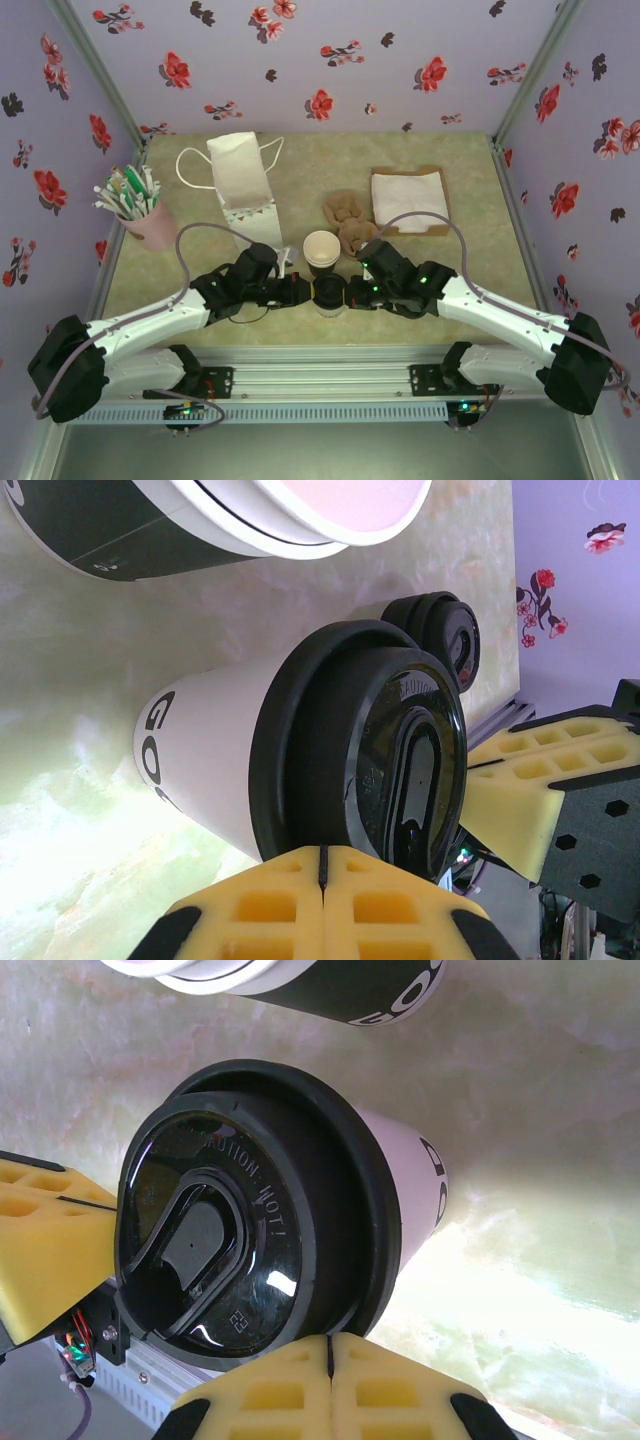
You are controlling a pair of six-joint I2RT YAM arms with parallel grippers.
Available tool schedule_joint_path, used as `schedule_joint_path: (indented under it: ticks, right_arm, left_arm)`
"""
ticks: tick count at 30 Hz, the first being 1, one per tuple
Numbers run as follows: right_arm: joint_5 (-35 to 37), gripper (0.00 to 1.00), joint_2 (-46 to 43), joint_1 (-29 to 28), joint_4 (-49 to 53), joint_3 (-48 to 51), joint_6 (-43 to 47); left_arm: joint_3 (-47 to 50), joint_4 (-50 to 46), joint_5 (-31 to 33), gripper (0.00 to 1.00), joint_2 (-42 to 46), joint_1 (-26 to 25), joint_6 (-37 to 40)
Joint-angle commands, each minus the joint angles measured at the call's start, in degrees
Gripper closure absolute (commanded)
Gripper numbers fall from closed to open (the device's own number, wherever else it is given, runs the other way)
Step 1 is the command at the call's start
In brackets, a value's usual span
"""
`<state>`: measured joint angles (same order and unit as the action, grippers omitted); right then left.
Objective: Pack the takeout coffee
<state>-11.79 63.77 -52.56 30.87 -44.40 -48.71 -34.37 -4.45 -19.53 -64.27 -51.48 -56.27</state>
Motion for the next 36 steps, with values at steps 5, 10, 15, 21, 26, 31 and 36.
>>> schedule_joint_path:
  ticks: [5, 10, 15, 21, 26, 31, 36]
  right_arm:
    - [3.35, 0.97, -0.04, -1.38, 3.40, -0.90, -0.87]
    - [3.41, 0.96, -1.95, -1.73, 3.98, -2.75, -0.01]
    - [1.51, 0.94, -1.80, -2.02, 2.48, -4.65, 0.61]
    - [-0.14, 0.93, 0.53, -2.24, 0.33, -7.23, 1.26]
    - [-0.94, 0.93, 4.29, -2.37, -0.19, -9.77, 1.99]
    - [-1.30, 0.93, 7.36, -2.45, -0.46, -10.54, 2.21]
    - [-1.10, 0.93, 9.12, -2.51, -0.13, -8.87, 1.71]
  left_arm:
    - [0.80, 0.52, 0.45, 0.96, 1.03, -0.84, -0.44]
    - [0.71, 0.05, 0.73, 0.96, 1.51, -0.81, -0.33]
    - [0.71, 0.10, 0.81, 0.96, 1.50, -0.84, -0.34]
    - [1.05, 0.05, 1.04, 0.96, 1.69, -0.81, -0.47]
    - [1.14, 0.08, 1.09, 0.96, 1.61, -0.81, -0.42]
    - [1.28, 0.24, 1.24, 0.96, 1.63, -0.81, -0.42]
    - [1.32, 0.31, 1.25, 0.96, 1.44, -0.81, -0.42]
